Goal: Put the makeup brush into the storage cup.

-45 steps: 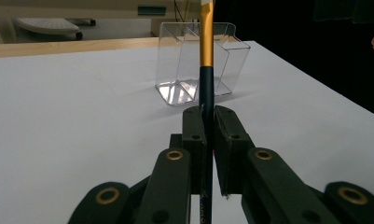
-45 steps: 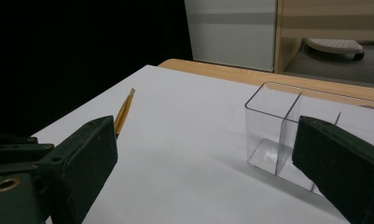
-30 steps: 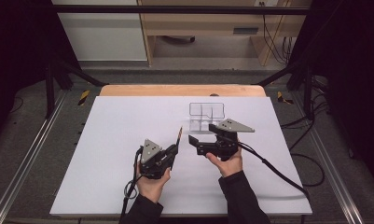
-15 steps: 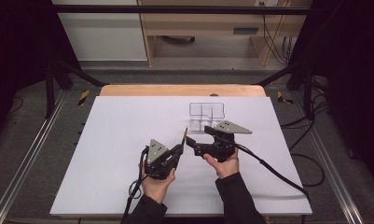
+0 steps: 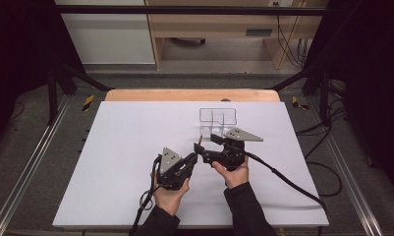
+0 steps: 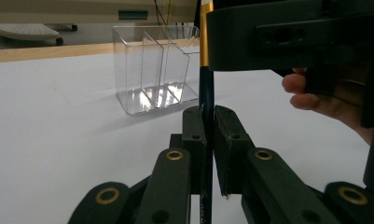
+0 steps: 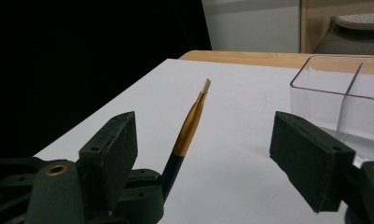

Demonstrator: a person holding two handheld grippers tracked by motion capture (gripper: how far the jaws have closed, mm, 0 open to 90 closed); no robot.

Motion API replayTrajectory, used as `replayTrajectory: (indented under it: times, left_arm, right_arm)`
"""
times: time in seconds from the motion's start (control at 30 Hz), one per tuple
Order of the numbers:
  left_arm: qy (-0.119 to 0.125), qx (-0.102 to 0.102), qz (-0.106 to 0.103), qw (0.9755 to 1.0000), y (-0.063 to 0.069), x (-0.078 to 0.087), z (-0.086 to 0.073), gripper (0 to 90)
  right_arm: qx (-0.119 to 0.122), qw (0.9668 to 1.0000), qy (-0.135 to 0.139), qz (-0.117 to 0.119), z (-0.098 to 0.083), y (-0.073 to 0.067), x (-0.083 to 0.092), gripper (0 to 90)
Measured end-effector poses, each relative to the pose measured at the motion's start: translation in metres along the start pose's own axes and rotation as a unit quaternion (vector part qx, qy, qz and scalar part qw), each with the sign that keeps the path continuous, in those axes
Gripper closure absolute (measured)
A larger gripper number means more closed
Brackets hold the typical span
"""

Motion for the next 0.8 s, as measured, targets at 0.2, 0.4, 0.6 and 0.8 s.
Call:
replayTrajectory:
  times: [0.2,0.4,0.6,0.8]
  left_arm:
    - [0.005,0.000,-0.002,1.0000,0.0040,0.0004,0.0009,82.9]
    - [0.008,0.002,-0.002,1.0000,0.0060,0.0004,0.0014,82.9]
    - [0.010,0.001,-0.001,1.0000,0.0076,0.0006,0.0017,83.0]
    - [0.012,0.002,-0.001,0.9999,0.0088,0.0007,0.0018,83.0]
  right_arm:
    - [-0.007,1.0000,0.000,0.001,-0.0007,-0.0003,-0.0005,30.3]
    - [-0.025,0.9997,-0.002,0.001,-0.0019,-0.0001,-0.0015,38.5]
    - [-0.037,0.9993,-0.001,0.007,-0.0020,-0.0009,-0.0022,44.7]
    - [-0.046,0.9989,0.002,0.012,-0.0020,-0.0020,-0.0026,52.4]
Point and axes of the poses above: each handheld gripper's, and its own axes: x roughly backward along the jaws, z roughly out of its top, y roughly to its right, the point moved 6 cm from there along -x, roughly forward along the jaws, and after that the axes turned 13 degrees about z, right-handed, at the moved point
